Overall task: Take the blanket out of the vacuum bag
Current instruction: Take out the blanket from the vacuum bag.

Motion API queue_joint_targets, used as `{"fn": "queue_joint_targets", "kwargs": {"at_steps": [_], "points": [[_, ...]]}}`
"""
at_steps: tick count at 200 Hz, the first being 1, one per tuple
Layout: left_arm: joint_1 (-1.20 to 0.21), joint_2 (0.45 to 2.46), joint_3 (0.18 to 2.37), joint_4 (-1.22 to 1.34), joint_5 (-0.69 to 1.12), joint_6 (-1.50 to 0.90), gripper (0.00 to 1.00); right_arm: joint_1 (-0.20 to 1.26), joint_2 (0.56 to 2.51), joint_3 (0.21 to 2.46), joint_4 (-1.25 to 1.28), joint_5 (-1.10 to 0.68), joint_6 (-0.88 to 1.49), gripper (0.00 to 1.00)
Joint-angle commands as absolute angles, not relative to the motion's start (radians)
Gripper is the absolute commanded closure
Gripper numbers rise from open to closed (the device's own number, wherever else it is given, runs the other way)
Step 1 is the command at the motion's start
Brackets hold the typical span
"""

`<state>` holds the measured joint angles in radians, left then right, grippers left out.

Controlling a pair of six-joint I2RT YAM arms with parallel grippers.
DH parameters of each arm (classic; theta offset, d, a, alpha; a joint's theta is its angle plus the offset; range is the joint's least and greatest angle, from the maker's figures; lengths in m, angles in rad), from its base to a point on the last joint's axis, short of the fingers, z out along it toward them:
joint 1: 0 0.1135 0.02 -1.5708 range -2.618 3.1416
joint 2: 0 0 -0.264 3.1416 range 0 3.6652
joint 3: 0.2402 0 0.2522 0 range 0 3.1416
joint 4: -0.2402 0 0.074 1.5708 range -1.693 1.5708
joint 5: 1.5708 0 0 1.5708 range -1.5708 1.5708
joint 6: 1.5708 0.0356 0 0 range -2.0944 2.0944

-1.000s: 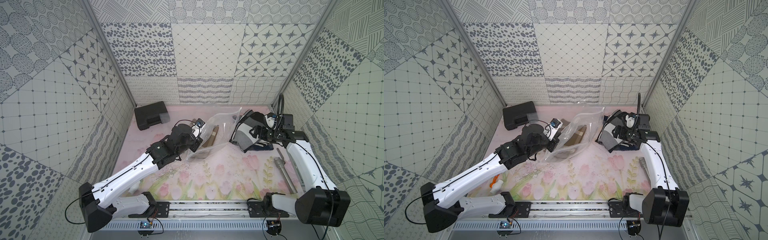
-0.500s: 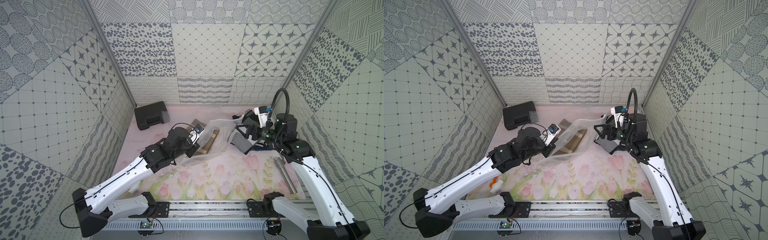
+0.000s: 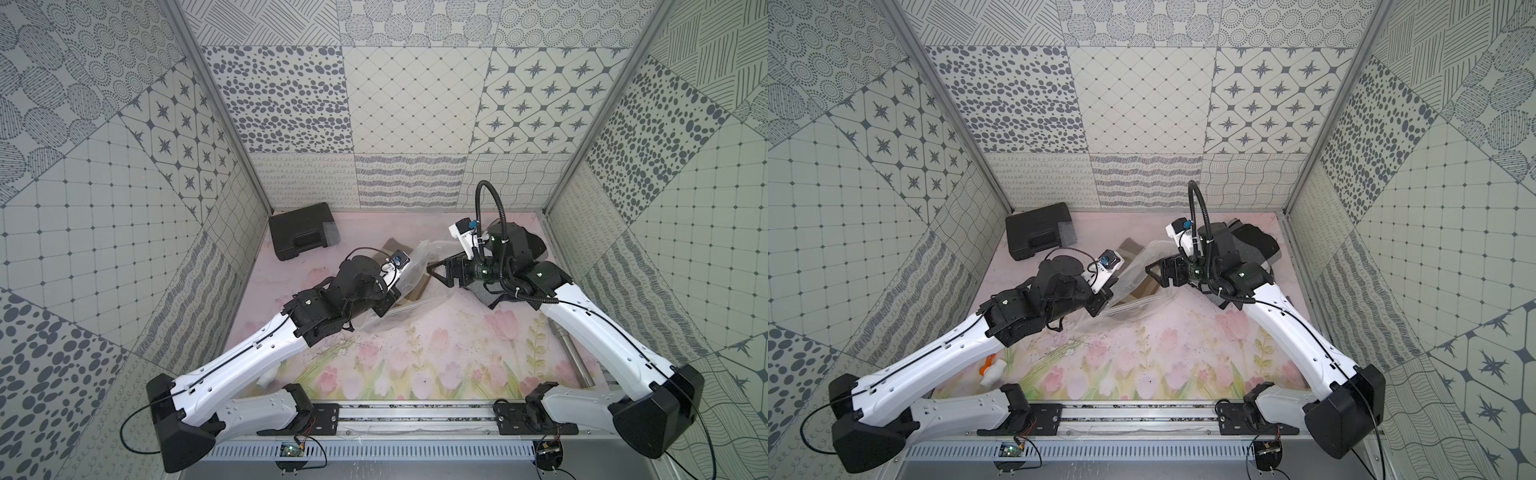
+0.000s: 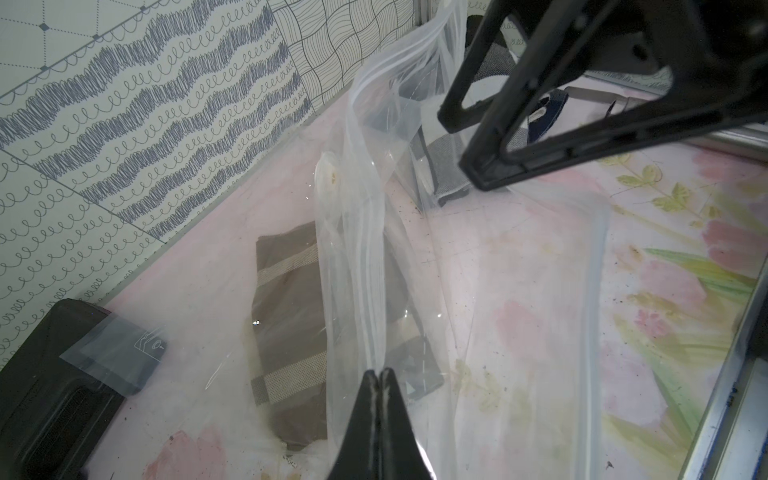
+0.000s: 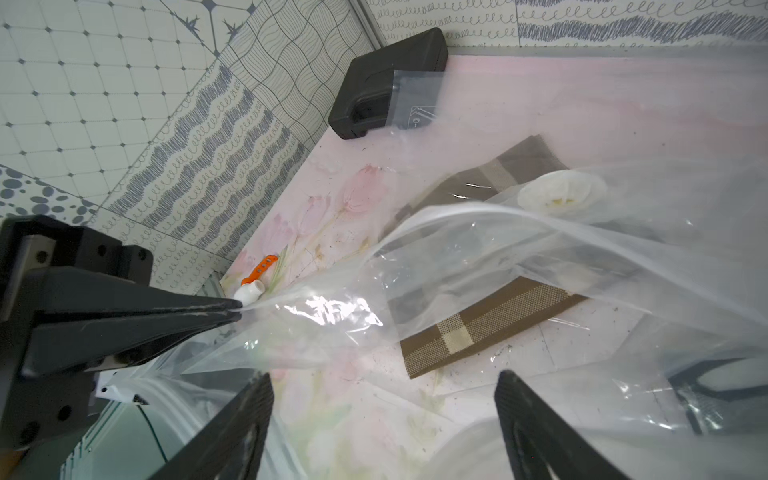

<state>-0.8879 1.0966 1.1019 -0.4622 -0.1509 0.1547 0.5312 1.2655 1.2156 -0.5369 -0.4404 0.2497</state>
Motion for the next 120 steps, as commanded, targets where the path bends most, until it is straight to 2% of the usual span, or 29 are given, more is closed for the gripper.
{"fn": "queue_joint_targets", "kwargs": {"at_steps": [1,21,44,84,120], "points": [[-0.893,1.101,1.089,-0.426,-0.178,0.141,1.00,0.551,1.251,1.314,-0.592,-0.334,0.185,0.13],[-0.893,1.101,1.074,-0.394,-0.179,0.147,1.00,0.550,1.270,1.365,-0.657,-0.282,0.161,0.12],[-0.894,1.109,1.080,-0.378,-0.194,0.152,1.00,0.553,1.381,1.348,-0.721,-0.257,0.142,0.12],[-0.893,1.102,1.126,-0.367,-0.313,0.170,1.00,0.593,1.441,1.134,-0.537,-0.262,0.233,0.15],[-0.891,1.134,1.194,-0.306,-0.453,0.236,1.00,0.633,1.477,1.140,-0.554,-0.178,0.232,0.15]]}}
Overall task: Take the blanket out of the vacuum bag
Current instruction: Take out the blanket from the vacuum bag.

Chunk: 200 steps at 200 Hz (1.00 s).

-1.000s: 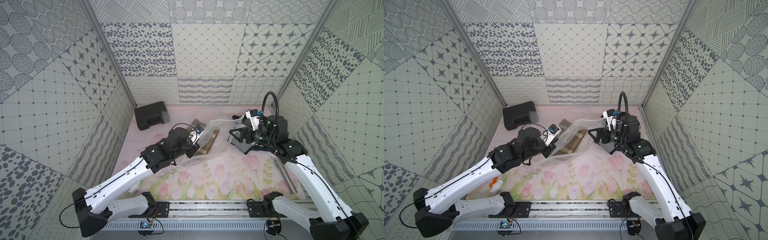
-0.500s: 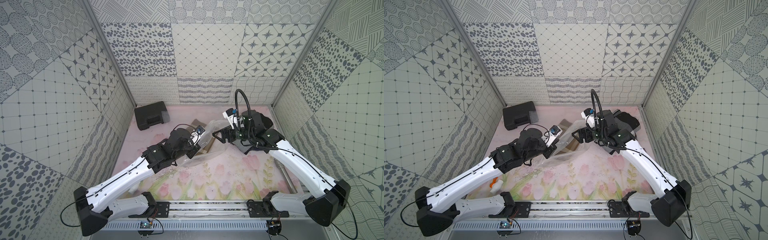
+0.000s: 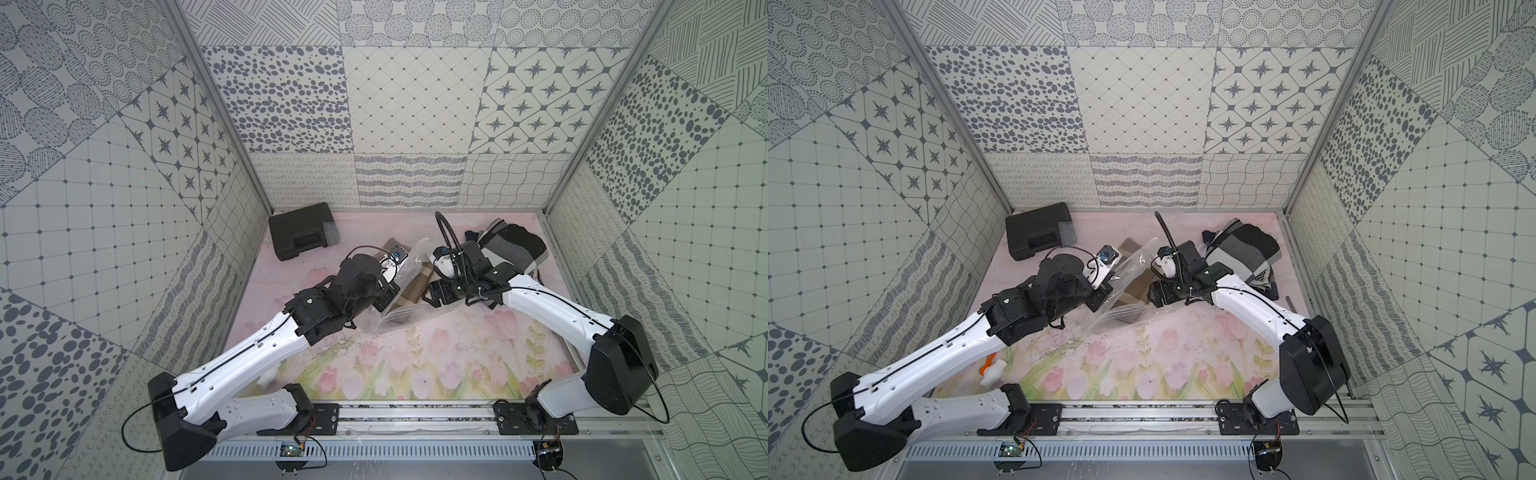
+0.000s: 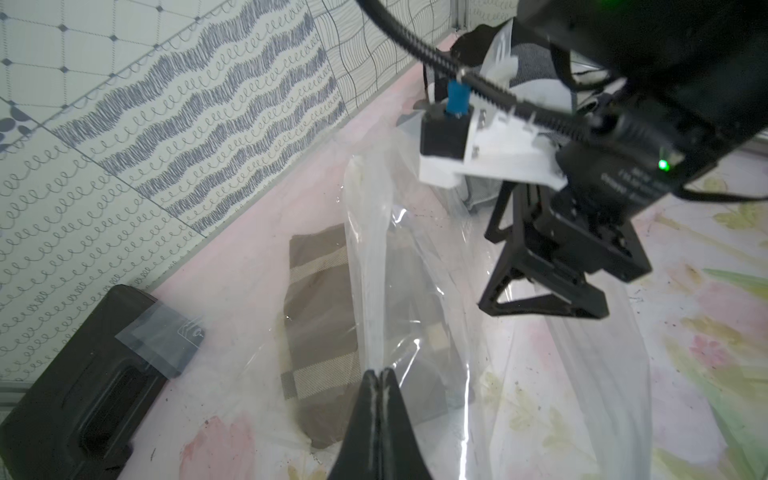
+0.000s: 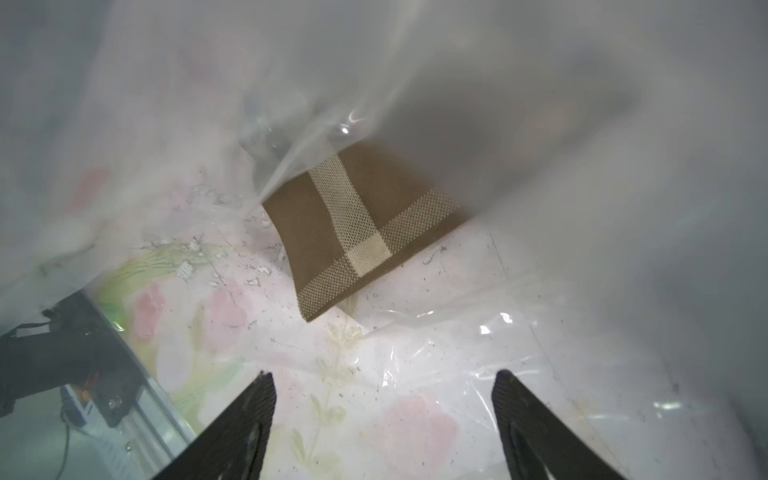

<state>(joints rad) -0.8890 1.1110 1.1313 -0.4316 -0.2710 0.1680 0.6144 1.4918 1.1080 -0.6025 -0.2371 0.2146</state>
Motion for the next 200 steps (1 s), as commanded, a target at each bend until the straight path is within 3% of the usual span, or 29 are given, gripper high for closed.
{"fn": "queue_joint_targets", "kwargs": {"at_steps": [1,35,86,145,159,172,200], "points": [[-0.891,1.135,1.196,-0.303,-0.457,0.237,1.00,0.633,1.477,1.142,-0.554,-0.176,0.232,0.15],[-0.891,1.197,1.306,-0.245,-0.489,0.269,1.00,0.689,1.546,1.141,-0.453,-0.176,0.243,0.15],[-0.898,1.284,1.368,-0.232,-0.416,0.241,1.00,0.707,1.811,1.193,-0.368,-0.218,0.301,0.14],[-0.904,1.266,1.306,-0.230,-0.407,0.207,1.00,0.735,1.835,1.187,-0.308,-0.293,0.350,0.11],[-0.904,1.269,1.299,-0.229,-0.405,0.207,1.00,0.732,1.872,1.213,-0.298,-0.402,0.374,0.11],[-0.904,1.271,1.298,-0.236,-0.407,0.210,1.00,0.746,1.914,1.262,-0.340,-0.445,0.383,0.12],[-0.904,1.249,1.271,-0.209,-0.410,0.212,1.00,0.800,2.000,1.369,-0.524,-0.316,0.336,0.17]]}}
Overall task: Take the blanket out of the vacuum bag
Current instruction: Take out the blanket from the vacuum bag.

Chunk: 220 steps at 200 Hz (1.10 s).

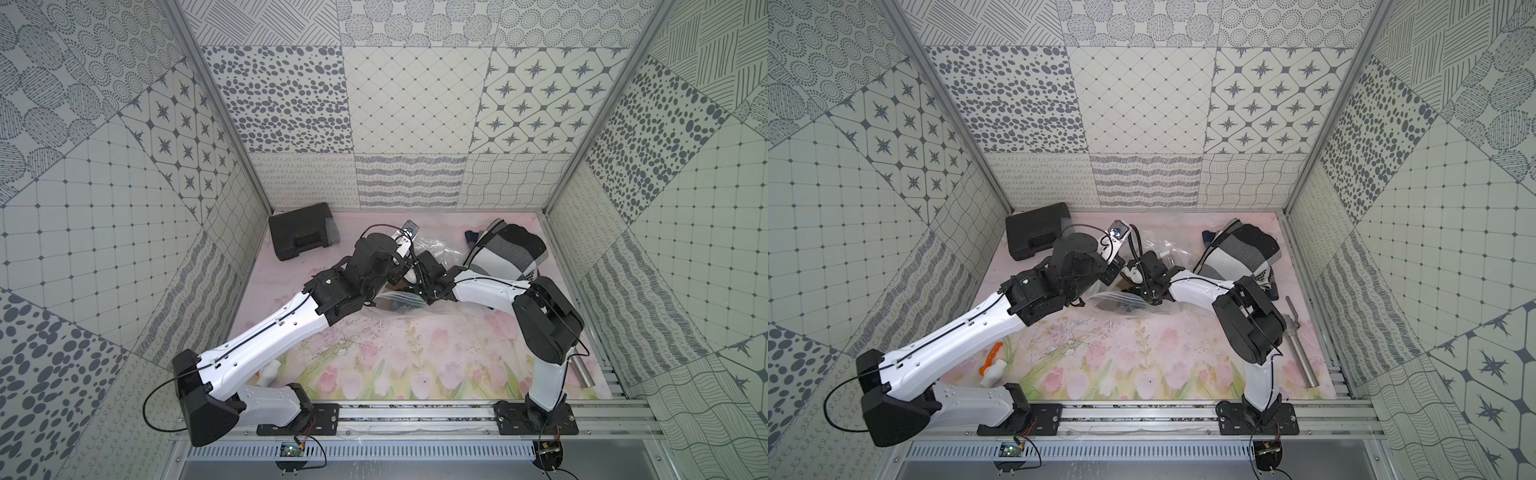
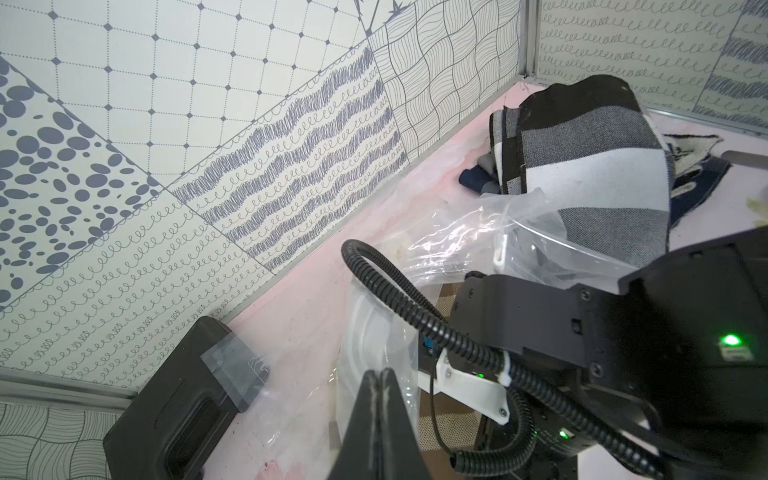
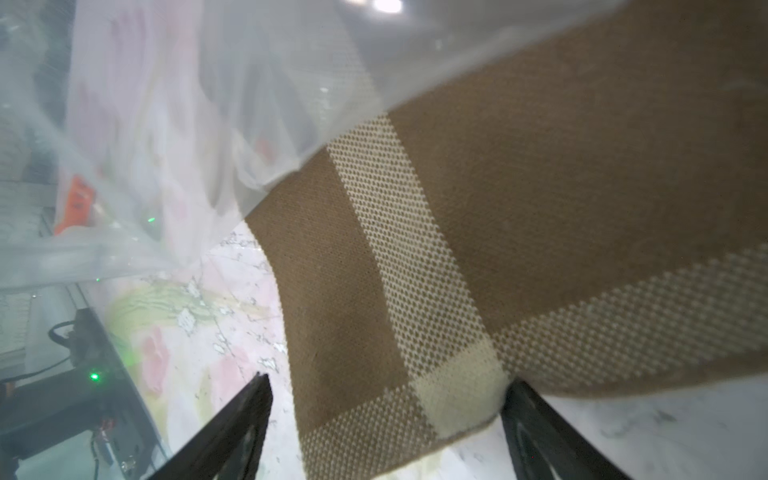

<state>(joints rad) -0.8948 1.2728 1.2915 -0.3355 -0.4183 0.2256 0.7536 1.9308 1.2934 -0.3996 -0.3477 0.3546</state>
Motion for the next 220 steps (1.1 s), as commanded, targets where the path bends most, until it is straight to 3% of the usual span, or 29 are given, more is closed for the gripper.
{"fn": "queue_joint_targets", "kwargs": {"at_steps": [1,57,65,85,105,220], "points": [[-0.904,1.249,1.270,-0.209,-0.410,0.212,1.00,0.800,2.010,1.372,-0.530,-0.316,0.335,0.18],[-0.904,1.238,1.231,-0.184,-0.397,0.216,1.00,0.811,2.119,1.415,-0.613,-0.220,0.347,0.28],[-0.904,1.236,1.226,-0.182,-0.396,0.216,1.00,0.810,2.128,1.420,-0.606,-0.220,0.350,0.40],[-0.902,1.228,1.214,-0.187,-0.397,0.216,1.00,0.813,2.141,1.439,-0.604,-0.219,0.356,0.83],[-0.902,1.211,1.195,-0.190,-0.400,0.212,1.00,0.812,2.114,1.430,-0.589,-0.217,0.350,1.00],[-0.888,1.163,1.017,-0.060,-0.361,0.132,1.00,0.721,1.622,1.610,-0.779,-0.318,0.438,1.00]]}}
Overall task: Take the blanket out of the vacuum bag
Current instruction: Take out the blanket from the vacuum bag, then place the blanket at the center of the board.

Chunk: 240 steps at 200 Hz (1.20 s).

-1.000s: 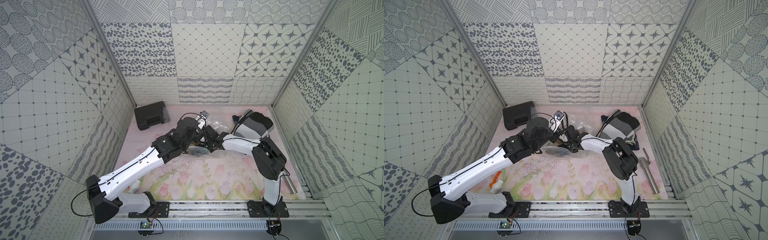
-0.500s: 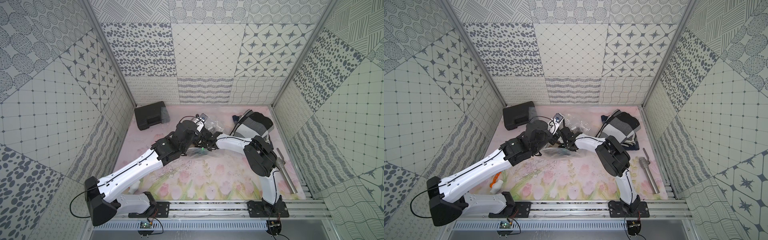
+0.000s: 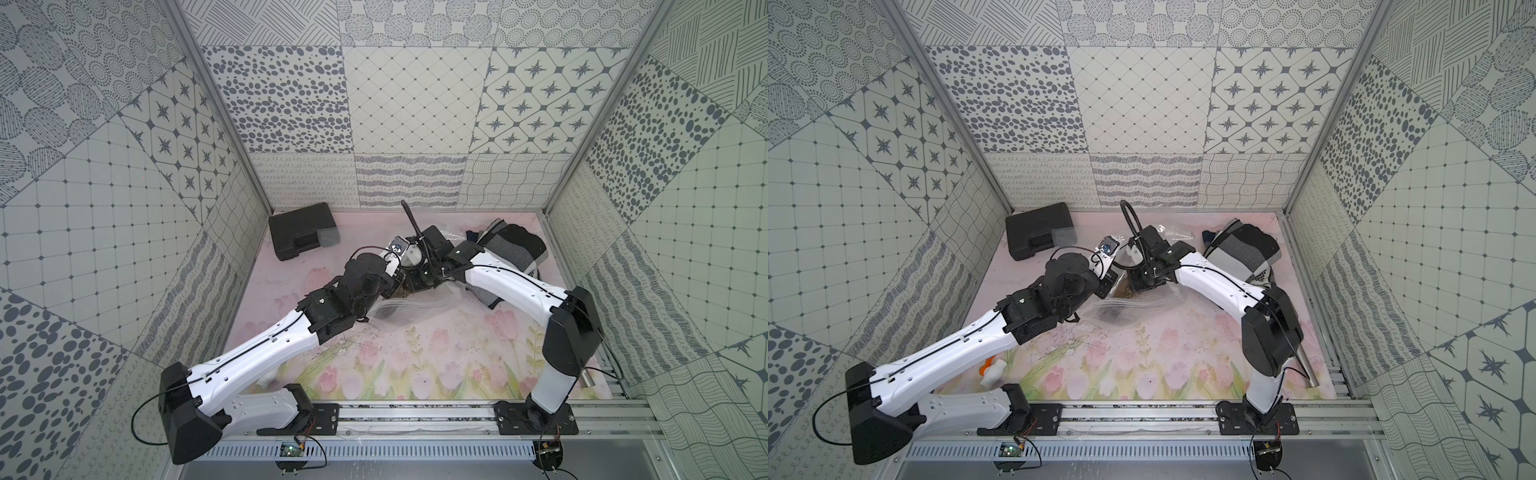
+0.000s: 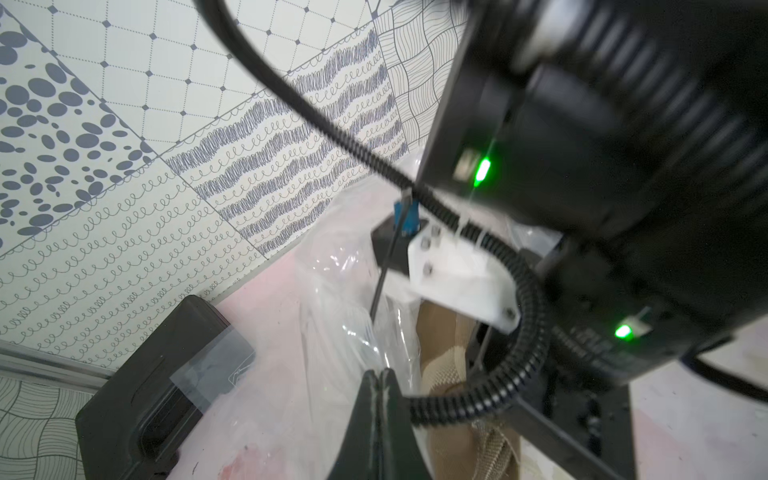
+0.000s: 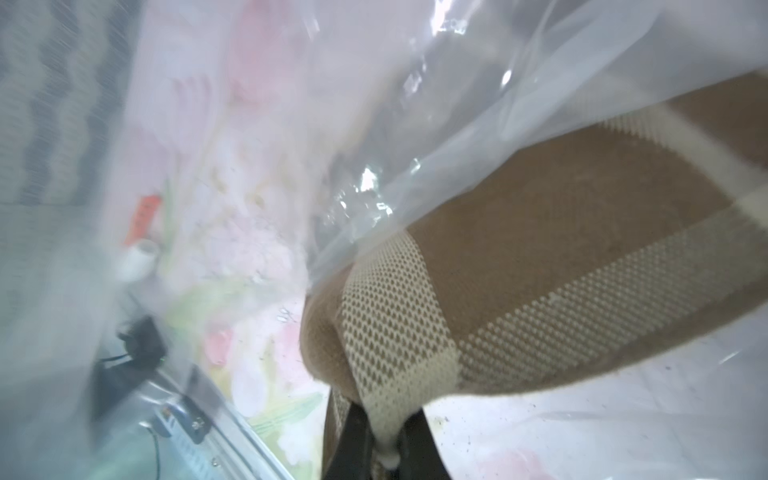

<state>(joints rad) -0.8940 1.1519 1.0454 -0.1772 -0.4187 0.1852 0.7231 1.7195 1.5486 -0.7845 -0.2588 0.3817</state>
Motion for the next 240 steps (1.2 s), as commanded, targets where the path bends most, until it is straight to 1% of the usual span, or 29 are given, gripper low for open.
{"fn": "queue_joint_targets", "kwargs": {"at_steps": [1,22,93,113,149,206,240], "points": [[-0.889,1.164,1.016,-0.060,-0.359,0.131,1.00,0.722,1.619,1.611,-0.776,-0.321,0.441,1.00],[-0.889,1.184,1.014,-0.036,-0.332,0.113,1.00,0.721,1.550,1.623,-0.726,-0.342,0.489,1.00],[-0.890,1.173,1.004,-0.049,-0.314,0.089,1.00,0.703,1.405,1.769,-0.837,-0.226,0.439,1.00],[-0.891,1.157,0.996,-0.053,-0.317,0.086,1.00,0.676,1.414,1.879,-0.898,-0.204,0.399,1.00],[-0.893,1.135,0.997,-0.083,-0.335,0.089,1.00,0.670,1.432,2.034,-1.005,-0.127,0.336,1.00],[-0.895,1.135,1.004,-0.104,-0.342,0.093,1.00,0.640,1.396,2.217,-1.060,-0.015,0.263,1.00],[-0.897,1.136,0.999,-0.113,-0.340,0.091,1.00,0.631,1.454,2.408,-1.159,0.038,0.216,1.00]]}}
